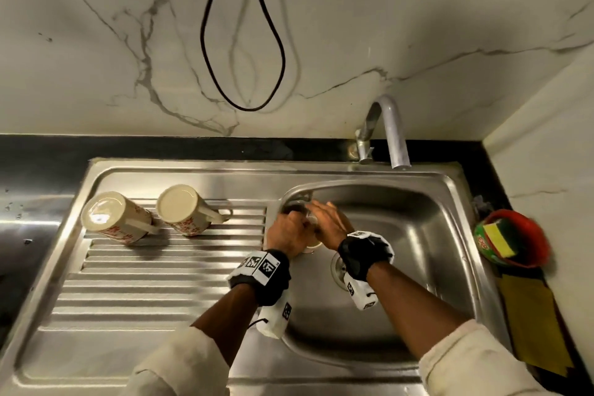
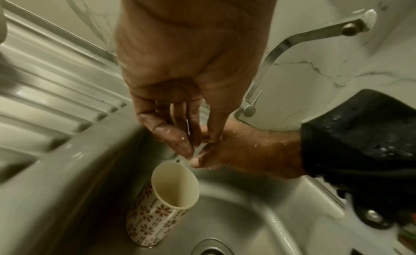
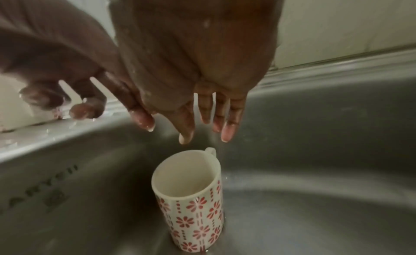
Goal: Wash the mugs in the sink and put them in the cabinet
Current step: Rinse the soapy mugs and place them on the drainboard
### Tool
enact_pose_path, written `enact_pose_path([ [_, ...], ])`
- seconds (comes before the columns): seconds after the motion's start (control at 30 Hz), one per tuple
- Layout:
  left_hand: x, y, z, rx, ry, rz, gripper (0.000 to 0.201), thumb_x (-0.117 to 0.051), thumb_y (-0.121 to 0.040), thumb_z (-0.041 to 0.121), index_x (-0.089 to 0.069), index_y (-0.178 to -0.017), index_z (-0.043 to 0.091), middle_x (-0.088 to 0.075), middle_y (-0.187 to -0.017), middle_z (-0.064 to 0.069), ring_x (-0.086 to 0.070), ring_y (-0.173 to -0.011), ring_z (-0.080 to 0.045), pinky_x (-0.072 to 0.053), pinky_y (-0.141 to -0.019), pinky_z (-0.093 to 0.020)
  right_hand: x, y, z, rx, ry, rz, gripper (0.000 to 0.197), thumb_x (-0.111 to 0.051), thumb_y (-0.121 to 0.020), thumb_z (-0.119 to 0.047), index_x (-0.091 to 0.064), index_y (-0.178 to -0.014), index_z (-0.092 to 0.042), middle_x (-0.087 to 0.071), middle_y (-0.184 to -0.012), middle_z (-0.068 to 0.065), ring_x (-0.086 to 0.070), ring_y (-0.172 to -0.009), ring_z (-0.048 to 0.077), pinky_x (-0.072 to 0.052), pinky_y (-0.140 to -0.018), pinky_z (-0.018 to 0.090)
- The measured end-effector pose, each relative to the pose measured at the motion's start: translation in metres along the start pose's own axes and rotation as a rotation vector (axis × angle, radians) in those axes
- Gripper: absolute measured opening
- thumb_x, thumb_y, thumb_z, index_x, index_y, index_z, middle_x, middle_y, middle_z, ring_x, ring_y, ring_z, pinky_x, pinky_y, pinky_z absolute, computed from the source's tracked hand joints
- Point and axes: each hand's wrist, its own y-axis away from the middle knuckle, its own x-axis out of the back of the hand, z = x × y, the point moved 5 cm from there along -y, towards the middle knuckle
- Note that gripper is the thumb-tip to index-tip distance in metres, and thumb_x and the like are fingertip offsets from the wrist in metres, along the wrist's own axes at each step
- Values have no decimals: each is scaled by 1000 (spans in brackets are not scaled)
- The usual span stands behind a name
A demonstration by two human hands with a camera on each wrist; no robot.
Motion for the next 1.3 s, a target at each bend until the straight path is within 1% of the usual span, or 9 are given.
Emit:
enact_pose_path([
  [0.13,-16,-10,-4,66,21,-87,31,-52,-92,27,-69,-104,5,-69,-107,-23,-65,-100,-41,-54,-86,-42,-25,-15,6,51,124,-46,36,-52,-93,-27,-56,-129,-24,-55,-136,1,-44,-129,27,-32,-107,36],
  [0.33,-33,-16,-8,118,-51,-138,42,-57,-88,45,-68,-110,12,-68,-111,-17,-66,-100,-35,-54,-90,-40,-37,-11,32,-2,303,-54,58,-48,-96,-22,-30,-148,-5,-34,-153,15,-16,-147,33,-12,-118,46],
  [0.4,-37,-17,-7,139,-51,-152,48,-59,-86,53,-68,-112,13,-67,-113,-14,-66,-101,-36,-54,-89,-40,-36,-5,45,-78,320,-59,59,-48,-95,-20,-27,-149,-6,-34,-152,15,-19,-145,33,-14,-117,46],
  [0.57,-46,-19,3,116,-18,-216,65,-52,-71,71,-70,-104,18,-71,-102,-11,-70,-87,-33,-58,-83,-44,-41,22,76,-363,139,-135,43,-48,-92,-18,-51,-135,-16,-58,-133,8,-41,-129,35,-33,-103,42],
  [0.7,-46,-18,12,81,-81,-189,63,-51,-80,70,-67,-112,18,-66,-113,-8,-65,-101,-31,-54,-89,-40,-40,47,87,-667,-239,-136,38,-49,-92,-22,-54,-128,-9,-57,-131,16,-53,-120,36,-41,-95,36],
  [0.83,-34,-25,31,-11,-87,-97,51,-51,-86,63,-68,-107,19,-67,-114,-11,-64,-104,-33,-52,-92,-44,-20,61,99,-809,-560,9,41,-53,-89,-23,-60,-122,0,-62,-125,21,-58,-114,38,-42,-81,31],
  [0.93,-21,-28,63,-89,-26,-49,53,-49,-86,61,-69,-109,18,-68,-114,-14,-63,-108,-36,-51,-93,-45,13,66,105,-882,-704,215,48,-52,-89,-33,-61,-121,2,-65,-119,21,-60,-112,36,-46,-86,33],
  [1.1,2,-42,122,-230,16,47,45,-51,-96,47,-60,-120,11,-64,-120,-15,-59,-113,-35,-44,-82,-35,74,73,107,-847,-657,469,49,-47,-95,-37,-64,-114,6,-64,-116,24,-61,-107,39,-48,-81,37],
  [1.3,24,-59,176,-303,-39,183,52,-57,-96,33,-40,-138,9,-61,-120,-21,-59,-108,-41,-46,-83,-42,97,82,99,-838,-546,574,50,-47,-92,-45,-70,-104,-3,-70,-105,20,-66,-97,37,-53,-85,41],
])
